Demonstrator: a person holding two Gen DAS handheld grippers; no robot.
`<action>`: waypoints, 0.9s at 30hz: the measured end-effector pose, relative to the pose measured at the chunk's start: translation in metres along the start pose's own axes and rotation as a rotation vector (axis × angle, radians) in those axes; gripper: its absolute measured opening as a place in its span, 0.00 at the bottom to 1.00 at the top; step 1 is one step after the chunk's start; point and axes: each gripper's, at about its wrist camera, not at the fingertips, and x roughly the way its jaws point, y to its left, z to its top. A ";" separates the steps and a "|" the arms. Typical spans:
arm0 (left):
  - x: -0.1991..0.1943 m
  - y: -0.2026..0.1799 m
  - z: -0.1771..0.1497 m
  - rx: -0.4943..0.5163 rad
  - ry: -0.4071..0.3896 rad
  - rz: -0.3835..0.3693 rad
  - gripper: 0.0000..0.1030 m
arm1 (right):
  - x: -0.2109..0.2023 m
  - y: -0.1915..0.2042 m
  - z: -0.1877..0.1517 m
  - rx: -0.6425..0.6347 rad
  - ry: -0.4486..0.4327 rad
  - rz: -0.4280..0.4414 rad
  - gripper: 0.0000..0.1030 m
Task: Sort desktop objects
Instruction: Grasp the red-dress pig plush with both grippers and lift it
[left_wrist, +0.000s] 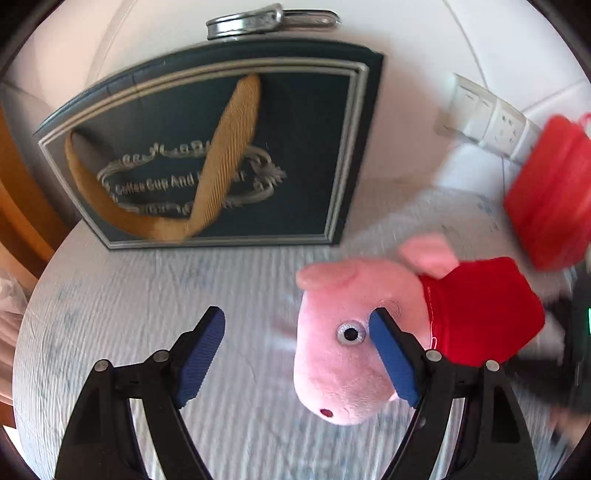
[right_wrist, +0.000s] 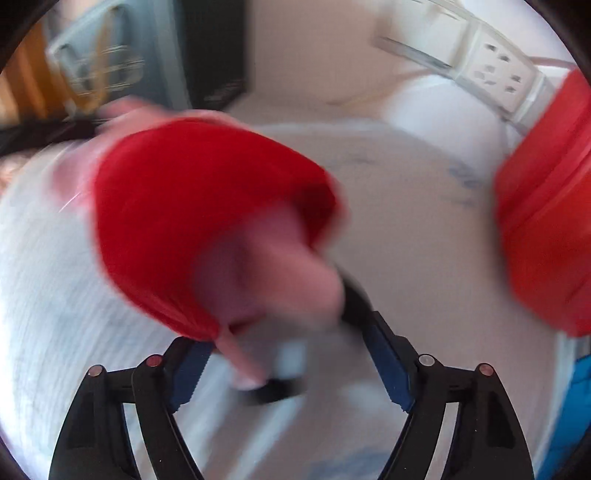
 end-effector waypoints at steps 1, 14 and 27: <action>-0.003 0.000 -0.005 -0.005 -0.007 0.008 0.79 | 0.004 -0.012 0.002 0.003 -0.007 -0.027 0.54; 0.003 -0.011 -0.032 0.147 0.024 0.017 0.79 | -0.066 -0.028 -0.019 0.284 -0.106 0.405 0.92; 0.043 -0.034 -0.018 0.184 0.042 -0.128 0.48 | -0.015 0.016 0.028 0.193 -0.031 0.469 0.78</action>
